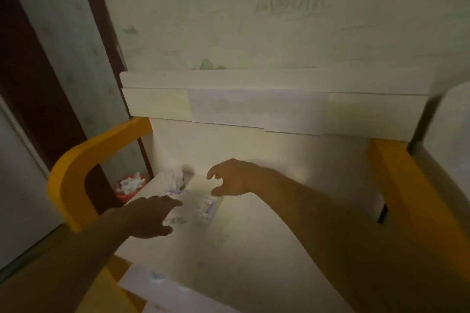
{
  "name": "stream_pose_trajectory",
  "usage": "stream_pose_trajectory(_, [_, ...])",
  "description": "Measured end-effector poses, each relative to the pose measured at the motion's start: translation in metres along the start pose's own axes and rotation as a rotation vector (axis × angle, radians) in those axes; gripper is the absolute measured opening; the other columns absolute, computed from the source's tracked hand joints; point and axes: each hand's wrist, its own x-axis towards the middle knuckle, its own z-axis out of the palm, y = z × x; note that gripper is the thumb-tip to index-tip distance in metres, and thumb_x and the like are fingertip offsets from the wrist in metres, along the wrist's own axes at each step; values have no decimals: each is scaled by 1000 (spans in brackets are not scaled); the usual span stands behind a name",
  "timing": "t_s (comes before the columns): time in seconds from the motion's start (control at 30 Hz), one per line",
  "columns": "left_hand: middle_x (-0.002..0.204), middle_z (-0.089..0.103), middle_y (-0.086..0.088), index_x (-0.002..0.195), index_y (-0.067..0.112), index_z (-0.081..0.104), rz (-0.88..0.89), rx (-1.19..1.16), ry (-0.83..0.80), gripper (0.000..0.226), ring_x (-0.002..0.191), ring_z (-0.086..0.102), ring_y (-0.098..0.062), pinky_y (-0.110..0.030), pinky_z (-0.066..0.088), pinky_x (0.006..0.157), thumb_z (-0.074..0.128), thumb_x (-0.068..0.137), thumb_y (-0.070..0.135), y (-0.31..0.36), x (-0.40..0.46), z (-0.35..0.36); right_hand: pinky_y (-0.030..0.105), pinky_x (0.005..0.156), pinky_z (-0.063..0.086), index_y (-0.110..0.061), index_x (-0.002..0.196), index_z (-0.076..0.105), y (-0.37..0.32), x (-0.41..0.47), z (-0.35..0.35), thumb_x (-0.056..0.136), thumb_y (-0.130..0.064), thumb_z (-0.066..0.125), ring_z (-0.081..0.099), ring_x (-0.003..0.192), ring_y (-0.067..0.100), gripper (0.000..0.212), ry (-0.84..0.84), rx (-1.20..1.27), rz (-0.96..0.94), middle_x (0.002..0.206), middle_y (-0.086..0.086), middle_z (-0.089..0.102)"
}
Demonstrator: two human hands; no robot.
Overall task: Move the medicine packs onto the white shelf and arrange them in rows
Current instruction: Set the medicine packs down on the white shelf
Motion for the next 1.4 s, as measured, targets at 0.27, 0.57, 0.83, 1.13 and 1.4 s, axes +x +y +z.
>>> stream_pose_trajectory(0.27, [159,16,-1,152,21,3,-35,6,117,92,140,32,-19,-34,37,110,58,87,53,-19,32,45,39,107,38,-26,144,38,15,79,67,88,-44,63,41,134,25,65,-129,-10,15,147,4,42])
stream_pose_trajectory(0.57, [151,35,4,148,30,20,170,-81,142,86,130,45,-16,-31,42,103,65,79,56,-53,64,52,46,103,41,-29,145,32,2,104,134,71,-51,78,41,129,31,90,-67,6,210,148,5,33])
stream_pose_trajectory(0.83, [139,49,11,143,36,24,290,-106,179,87,121,52,-13,-33,46,100,65,71,65,-58,60,7,46,102,44,-27,147,27,-9,72,84,69,-55,78,46,129,29,97,19,-6,312,148,5,41])
stream_pose_trajectory(1.13, [131,50,17,139,47,27,510,-45,360,90,114,51,-9,-31,46,98,73,63,63,4,45,-98,41,100,46,-24,146,28,-7,-41,-31,70,-53,79,51,123,28,96,123,-164,535,141,5,47])
stream_pose_trajectory(1.4, [139,50,6,143,34,34,737,-129,526,88,121,49,-16,-33,41,103,76,69,55,119,9,-176,40,92,48,-26,142,32,12,-180,-82,71,-59,74,52,117,26,90,255,-214,730,134,4,49])
